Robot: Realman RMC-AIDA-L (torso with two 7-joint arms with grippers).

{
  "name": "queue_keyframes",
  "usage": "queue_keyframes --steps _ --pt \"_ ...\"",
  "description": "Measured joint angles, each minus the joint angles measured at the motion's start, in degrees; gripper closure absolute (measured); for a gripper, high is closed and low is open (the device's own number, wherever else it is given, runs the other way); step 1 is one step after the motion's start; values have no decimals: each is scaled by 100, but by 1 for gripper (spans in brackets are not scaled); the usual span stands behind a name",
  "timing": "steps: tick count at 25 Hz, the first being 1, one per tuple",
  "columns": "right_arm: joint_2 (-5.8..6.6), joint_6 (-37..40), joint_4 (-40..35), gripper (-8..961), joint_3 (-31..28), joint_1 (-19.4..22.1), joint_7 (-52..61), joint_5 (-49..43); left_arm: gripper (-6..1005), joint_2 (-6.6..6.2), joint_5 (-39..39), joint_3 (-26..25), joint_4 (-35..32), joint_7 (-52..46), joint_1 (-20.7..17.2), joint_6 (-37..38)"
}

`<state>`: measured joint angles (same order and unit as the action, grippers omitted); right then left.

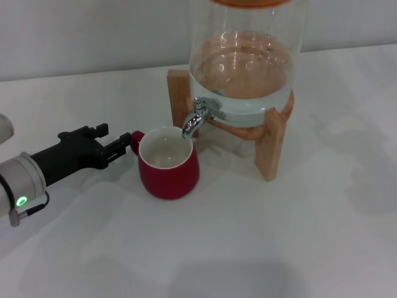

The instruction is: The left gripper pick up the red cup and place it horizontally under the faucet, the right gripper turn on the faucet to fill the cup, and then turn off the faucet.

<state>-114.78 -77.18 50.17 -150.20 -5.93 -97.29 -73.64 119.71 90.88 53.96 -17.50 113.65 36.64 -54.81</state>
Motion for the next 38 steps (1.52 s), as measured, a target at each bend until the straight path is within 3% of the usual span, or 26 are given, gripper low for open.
queue_keyframes --steps 27,38 --pt "0 8 -16 233 0 -11 -51 26 422 8 19 511 -1 -48 236 -282" --pt "0 -3 -10 233 1 -6 -53 34 423 -14 17 525 -127 -183 31 -370"
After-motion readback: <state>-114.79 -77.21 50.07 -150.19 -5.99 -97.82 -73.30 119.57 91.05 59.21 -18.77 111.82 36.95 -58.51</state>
